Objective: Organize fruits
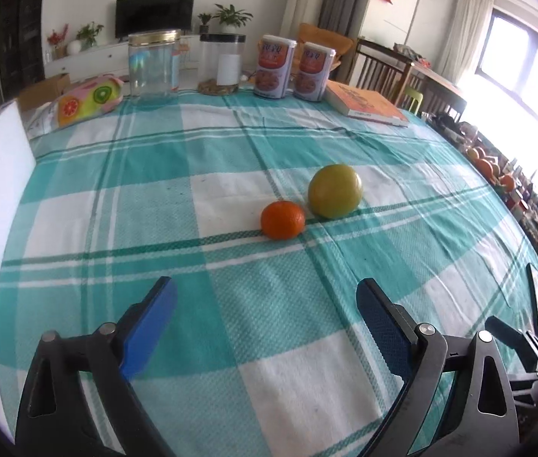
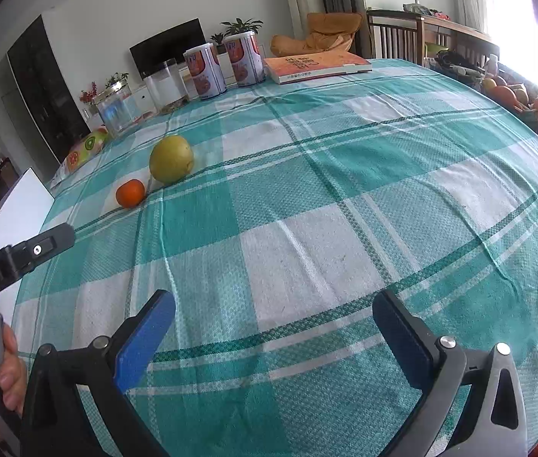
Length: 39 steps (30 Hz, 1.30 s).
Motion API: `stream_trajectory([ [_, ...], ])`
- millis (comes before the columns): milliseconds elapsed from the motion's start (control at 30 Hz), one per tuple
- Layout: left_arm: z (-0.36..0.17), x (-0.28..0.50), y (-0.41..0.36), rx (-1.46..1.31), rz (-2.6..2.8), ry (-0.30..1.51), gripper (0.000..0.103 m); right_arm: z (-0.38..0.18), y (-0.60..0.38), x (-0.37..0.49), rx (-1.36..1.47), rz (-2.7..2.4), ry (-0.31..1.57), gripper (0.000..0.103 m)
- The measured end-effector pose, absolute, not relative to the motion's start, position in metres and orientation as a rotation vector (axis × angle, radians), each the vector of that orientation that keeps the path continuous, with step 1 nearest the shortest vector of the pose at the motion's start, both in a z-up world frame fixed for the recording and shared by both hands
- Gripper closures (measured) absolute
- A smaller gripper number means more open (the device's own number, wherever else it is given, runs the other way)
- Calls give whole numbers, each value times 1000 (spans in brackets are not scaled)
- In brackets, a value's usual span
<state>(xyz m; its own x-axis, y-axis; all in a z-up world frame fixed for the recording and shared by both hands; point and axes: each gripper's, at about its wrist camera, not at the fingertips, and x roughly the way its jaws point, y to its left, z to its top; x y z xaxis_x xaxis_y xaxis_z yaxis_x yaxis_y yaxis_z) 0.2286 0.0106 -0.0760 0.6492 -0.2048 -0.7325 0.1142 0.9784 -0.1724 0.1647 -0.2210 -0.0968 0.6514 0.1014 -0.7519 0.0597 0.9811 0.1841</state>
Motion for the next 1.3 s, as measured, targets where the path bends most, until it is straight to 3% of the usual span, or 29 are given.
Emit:
stream_trajectory([
  [33, -81, 239, 8, -112, -190, 858, 21, -97, -221, 165, 202, 23, 865, 0],
  [100, -90, 259, 4, -114, -194, 892, 28, -99, -223, 167, 210, 22, 872, 0],
  [300, -98, 282, -6, -94, -186, 885, 28, -102, -224, 171, 217, 19, 888, 0],
  [367, -100, 285, -13, -50, -190, 878, 38, -102, -222, 171, 207, 16, 889, 0],
  [433, -101, 288, -17, -17, -201, 879, 66, -102, -222, 171, 204, 15, 890, 0],
  [467, -101, 288, -19, -8, -205, 876, 68, -103, -222, 171, 204, 15, 890, 0],
  [833, -83, 210, 22, -56, -96, 971, 69, -102, -222, 172, 205, 16, 889, 0],
  [1067, -99, 168, 52, -98, -37, 968, 68, -103, -222, 172, 191, 11, 892, 0],
  [1167, -101, 165, 54, -99, -34, 935, 58, -104, -220, 173, 175, 7, 896, 0],
  [1233, -103, 165, 54, -87, -25, 926, 29, -104, -218, 173, 166, 4, 899, 0],
  [1300, -106, 163, 53, -71, -4, 915, 23, -104, -218, 174, 160, 2, 901, 0],
])
